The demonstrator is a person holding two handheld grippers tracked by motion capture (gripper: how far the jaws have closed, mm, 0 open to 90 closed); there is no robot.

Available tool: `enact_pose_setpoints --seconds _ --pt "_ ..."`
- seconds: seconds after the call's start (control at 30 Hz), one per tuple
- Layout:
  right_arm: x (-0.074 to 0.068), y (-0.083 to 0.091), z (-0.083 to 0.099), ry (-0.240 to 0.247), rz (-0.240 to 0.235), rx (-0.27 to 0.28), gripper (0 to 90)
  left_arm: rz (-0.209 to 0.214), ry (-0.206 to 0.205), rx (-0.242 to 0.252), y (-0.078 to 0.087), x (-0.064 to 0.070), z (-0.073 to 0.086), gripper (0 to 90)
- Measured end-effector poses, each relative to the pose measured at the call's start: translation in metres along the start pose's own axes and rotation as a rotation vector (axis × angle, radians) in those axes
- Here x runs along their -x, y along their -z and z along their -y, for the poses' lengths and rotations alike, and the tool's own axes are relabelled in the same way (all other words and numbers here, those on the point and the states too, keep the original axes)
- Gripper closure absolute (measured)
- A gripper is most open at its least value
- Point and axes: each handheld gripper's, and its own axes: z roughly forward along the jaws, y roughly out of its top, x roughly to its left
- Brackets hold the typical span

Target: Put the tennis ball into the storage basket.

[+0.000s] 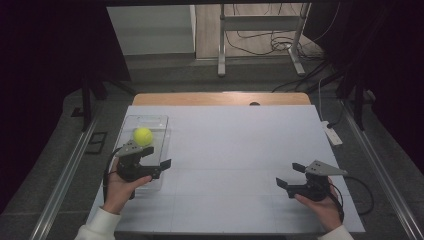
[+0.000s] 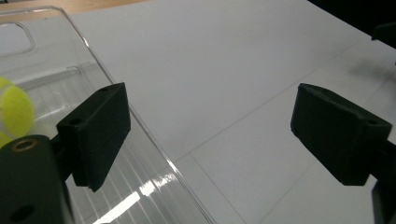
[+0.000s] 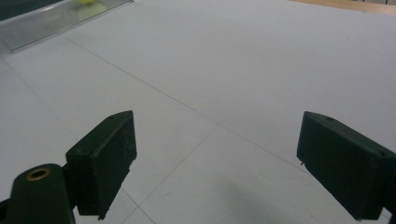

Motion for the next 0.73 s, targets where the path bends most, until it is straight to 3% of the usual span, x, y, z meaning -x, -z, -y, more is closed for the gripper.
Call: enact_pose_setpoints --seconds 0.3,0.73 --pt "0.001 -0.001 0.0 -0.004 0.006 -0.001 12.4 -0.001 -0.013 0.001 0.005 0.005 0.024 13.2" --pt "0.0 -0.001 0.0 0.001 0.01 0.005 12.7 -0.003 -0.032 0.012 0.007 0.008 0.028 13.0"
